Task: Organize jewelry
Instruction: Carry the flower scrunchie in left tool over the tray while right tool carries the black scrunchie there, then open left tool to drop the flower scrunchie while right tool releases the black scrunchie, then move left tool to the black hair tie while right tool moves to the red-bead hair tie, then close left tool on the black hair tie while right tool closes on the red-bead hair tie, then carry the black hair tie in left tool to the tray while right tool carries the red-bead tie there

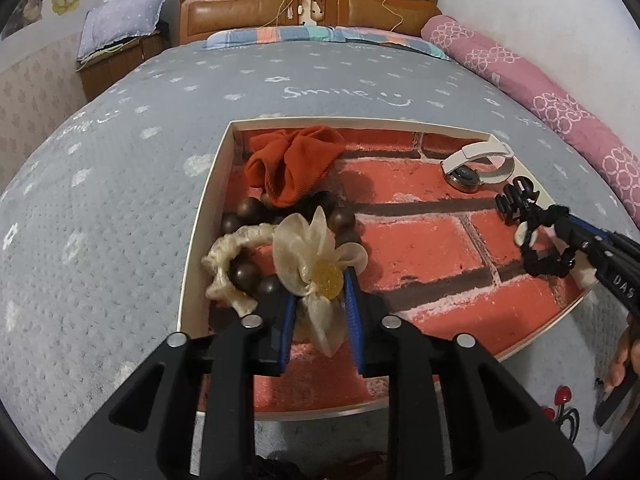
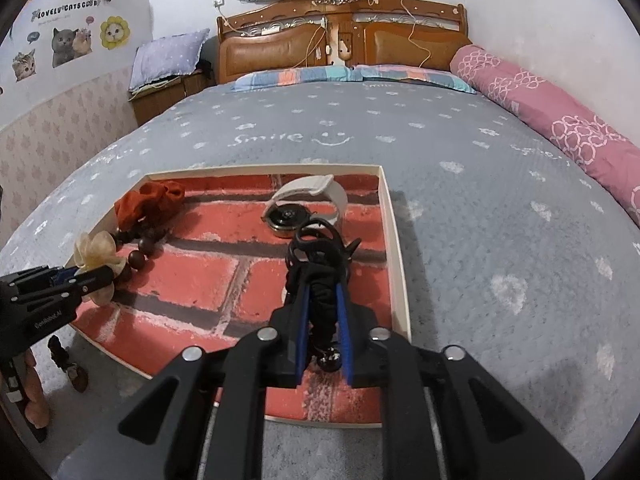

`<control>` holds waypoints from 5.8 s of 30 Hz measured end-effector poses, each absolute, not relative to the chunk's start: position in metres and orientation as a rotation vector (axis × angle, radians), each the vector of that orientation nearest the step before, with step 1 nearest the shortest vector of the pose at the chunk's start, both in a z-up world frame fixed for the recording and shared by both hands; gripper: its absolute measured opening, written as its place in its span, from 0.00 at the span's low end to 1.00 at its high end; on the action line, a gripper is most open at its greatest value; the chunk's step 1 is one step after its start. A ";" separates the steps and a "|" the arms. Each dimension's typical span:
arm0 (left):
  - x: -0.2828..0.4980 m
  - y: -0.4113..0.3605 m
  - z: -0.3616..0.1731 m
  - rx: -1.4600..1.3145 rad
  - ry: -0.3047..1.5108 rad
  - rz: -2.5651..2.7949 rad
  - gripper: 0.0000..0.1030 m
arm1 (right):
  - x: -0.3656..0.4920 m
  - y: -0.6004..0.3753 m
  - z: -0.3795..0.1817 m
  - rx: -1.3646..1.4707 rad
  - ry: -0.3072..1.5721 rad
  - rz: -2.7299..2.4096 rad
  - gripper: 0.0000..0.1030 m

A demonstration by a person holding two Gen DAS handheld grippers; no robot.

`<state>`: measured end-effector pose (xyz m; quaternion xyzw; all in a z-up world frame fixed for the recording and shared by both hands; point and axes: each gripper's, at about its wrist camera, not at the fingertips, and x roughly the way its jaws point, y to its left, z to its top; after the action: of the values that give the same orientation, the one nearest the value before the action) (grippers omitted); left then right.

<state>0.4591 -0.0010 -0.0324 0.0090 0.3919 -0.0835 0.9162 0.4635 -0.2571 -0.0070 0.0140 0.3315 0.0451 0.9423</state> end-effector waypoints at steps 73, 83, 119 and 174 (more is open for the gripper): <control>0.348 0.056 -0.036 0.004 0.803 -0.085 0.91 | 0.317 -0.240 -0.037 -0.047 0.799 0.098 0.73; 0.370 0.051 -0.045 -0.004 0.851 -0.122 0.73 | 0.324 -0.236 -0.044 -0.057 0.846 0.112 0.62; 0.366 0.045 -0.046 -0.031 0.819 -0.246 0.24 | 0.323 -0.234 -0.042 -0.037 0.836 0.188 0.09; 0.324 0.030 0.033 0.014 0.695 -0.294 0.24 | 0.335 -0.236 -0.042 -0.119 0.904 0.205 0.32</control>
<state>0.3240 0.0295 0.0330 0.0066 0.3395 -0.1433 0.9296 0.3347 -0.2356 -0.0423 -0.0572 0.4358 0.0989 0.8928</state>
